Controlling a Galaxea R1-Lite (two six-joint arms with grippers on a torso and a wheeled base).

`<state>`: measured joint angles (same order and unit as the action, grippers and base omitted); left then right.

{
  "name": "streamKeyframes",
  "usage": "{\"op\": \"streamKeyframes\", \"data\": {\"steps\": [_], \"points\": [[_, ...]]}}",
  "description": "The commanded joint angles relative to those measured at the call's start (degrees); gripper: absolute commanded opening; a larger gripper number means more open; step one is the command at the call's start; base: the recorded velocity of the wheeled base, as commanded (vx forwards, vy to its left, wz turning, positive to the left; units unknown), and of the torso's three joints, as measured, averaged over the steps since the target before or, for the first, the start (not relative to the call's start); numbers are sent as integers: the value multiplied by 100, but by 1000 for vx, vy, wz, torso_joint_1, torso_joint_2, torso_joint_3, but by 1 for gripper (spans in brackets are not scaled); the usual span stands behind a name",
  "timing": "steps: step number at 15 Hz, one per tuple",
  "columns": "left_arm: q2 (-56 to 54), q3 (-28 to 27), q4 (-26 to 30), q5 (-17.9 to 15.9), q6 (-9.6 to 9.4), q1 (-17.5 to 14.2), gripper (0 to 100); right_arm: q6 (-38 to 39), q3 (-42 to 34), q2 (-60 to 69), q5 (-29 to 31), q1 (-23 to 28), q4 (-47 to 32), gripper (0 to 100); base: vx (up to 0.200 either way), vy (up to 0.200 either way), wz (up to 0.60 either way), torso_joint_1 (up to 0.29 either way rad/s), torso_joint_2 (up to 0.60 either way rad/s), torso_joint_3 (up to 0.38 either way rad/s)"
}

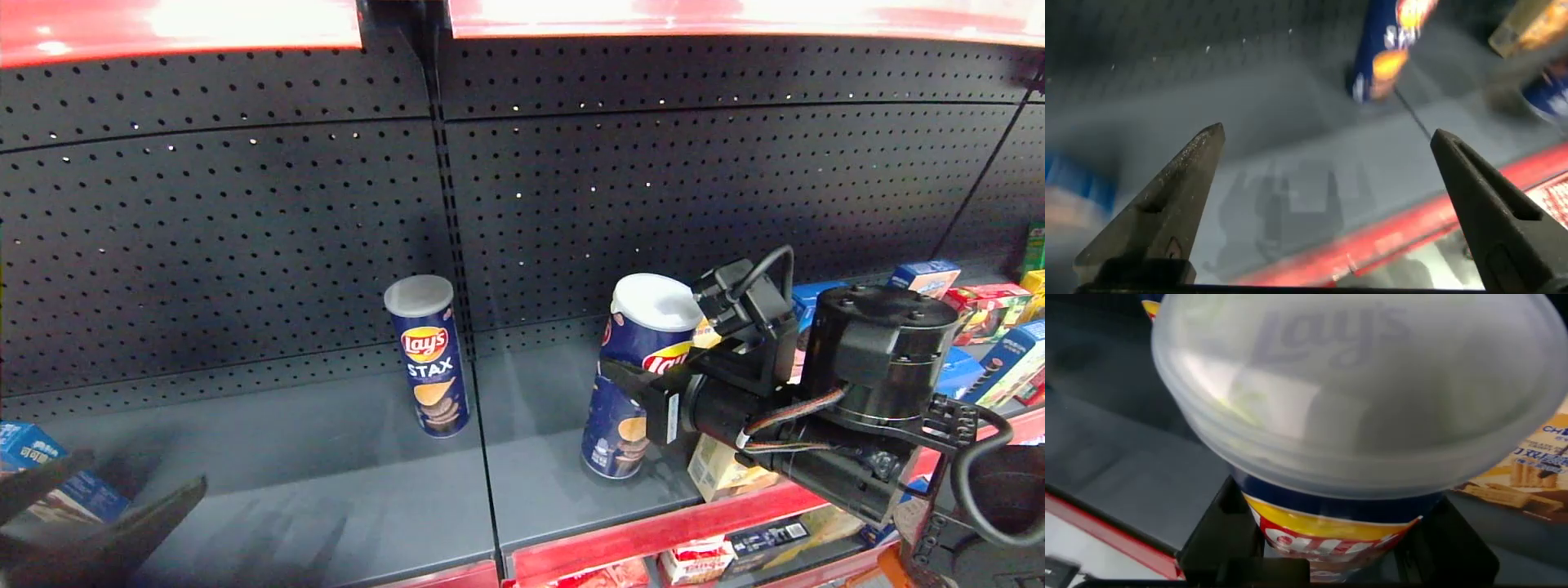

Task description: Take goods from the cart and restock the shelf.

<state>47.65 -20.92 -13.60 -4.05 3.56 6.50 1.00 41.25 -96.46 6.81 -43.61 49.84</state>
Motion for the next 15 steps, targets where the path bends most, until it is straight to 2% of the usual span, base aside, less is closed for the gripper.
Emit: {"op": "streamKeyframes", "data": {"steps": [1, 3, 5, 8, 9, 10, 11, 12, 15], "points": [[2618, -158, -1988, -52, -207, 247, 100, -3, -3, 22, 4, -104, 0, 0, 0, 0, 0, 0, 0, 0], [3145, -176, -2630, -202, -154, 299, 100, 6, -12, -4, -5, -104, 0, 0, 0, 0, 0, 0, 0, 0], [3602, -202, -2973, -527, -224, 299, 100, 6, -12, 5, -5, -104, 9, 0, 0, 0, 0, 0, 0, 0], [4481, -308, -4168, -580, -198, 264, 100, 6, -12, 22, -5, -104, 9, 0, 0, 0, 0, 0, 0, 0], [4964, -316, -4976, -878, -189, 168, 100, 6, -3, 40, -5, -87, 9, 0, 0, 0, 0, 0, 0, 0], [5140, -290, -5328, -1248, -189, 106, 100, 6, -3, 49, -5, -69, 9, 0, 0, 0, 0, 0, 0, 0], [5175, -290, -5451, -1450, -180, 71, 100, 6, 14, 49, -5, -69, 9, 0, 0, 0, 0, 0, 0, 0], [5175, -290, -5486, -1880, -180, -26, 100, 6, 23, 49, -5, -60, 9, 0, 0, 0, 0, 0, 0, 0], [5281, -334, -5504, -2601, -189, -281, 100, 14, 41, 5, -13, -60, 35, 0, 0, 0, 0, 0, 0, 0]]}}
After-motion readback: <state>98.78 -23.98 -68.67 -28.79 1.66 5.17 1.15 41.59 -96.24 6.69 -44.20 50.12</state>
